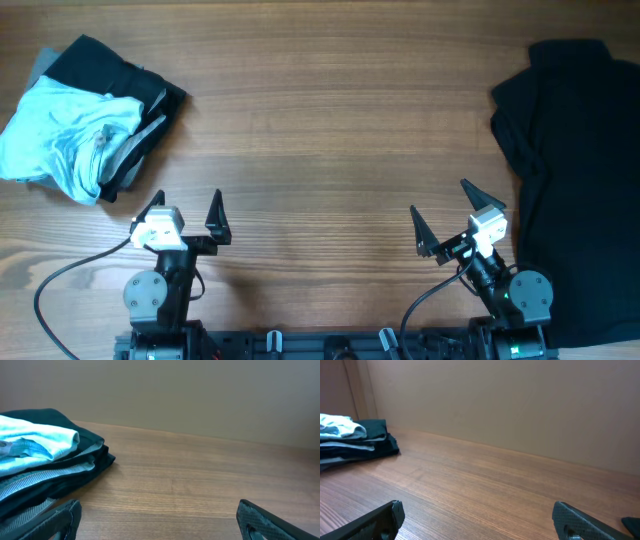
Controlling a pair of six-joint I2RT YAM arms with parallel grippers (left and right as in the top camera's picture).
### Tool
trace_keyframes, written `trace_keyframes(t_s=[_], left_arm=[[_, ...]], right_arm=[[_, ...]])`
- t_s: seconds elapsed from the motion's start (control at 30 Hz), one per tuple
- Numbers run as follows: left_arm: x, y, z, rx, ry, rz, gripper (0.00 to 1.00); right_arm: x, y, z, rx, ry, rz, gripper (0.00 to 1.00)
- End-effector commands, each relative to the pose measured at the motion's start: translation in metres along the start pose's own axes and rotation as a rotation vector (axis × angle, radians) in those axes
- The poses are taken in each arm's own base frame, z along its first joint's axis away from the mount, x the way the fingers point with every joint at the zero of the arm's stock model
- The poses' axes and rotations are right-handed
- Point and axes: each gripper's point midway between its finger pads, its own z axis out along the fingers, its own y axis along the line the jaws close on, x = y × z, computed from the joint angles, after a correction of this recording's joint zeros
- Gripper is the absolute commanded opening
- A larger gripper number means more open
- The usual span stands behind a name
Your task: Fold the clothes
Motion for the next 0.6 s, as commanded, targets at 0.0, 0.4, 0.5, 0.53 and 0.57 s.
trace_keyframes(t_s=[0.0, 0.4, 0.5, 0.53, 0.57], left_arm=[[0.0008, 0.0101, 0.0001, -0.039, -0.014, 0.000, 1.00], [0.0004, 0.0129, -0.0001, -0.050, -0.016, -0.001, 1.00], [0.0004, 0.0129, -0.0001, -0.050, -0.016, -0.001, 1.00], [0.0006, 0.0130, 0.0000, -0.050, -0.015, -0.001, 1.00], [0.0006, 0.0130, 0.0000, -0.050, -0.015, -0.001, 1.00]], right_arm=[[-0.0020, 0.0034, -0.0004, -0.018, -0.010, 0.016, 1.00], [-0.0019, 0.0034, -0.0004, -0.018, -0.009, 0.016, 1.00], [-0.0020, 0.0034, -0.0004, -0.018, -0.010, 0.016, 1.00], [-0.0019, 0.0034, -0.0004, -0.018, -0.009, 0.016, 1.00], [-0.0020, 0.0034, -0.0004, -0.018, -0.010, 0.016, 1.00]])
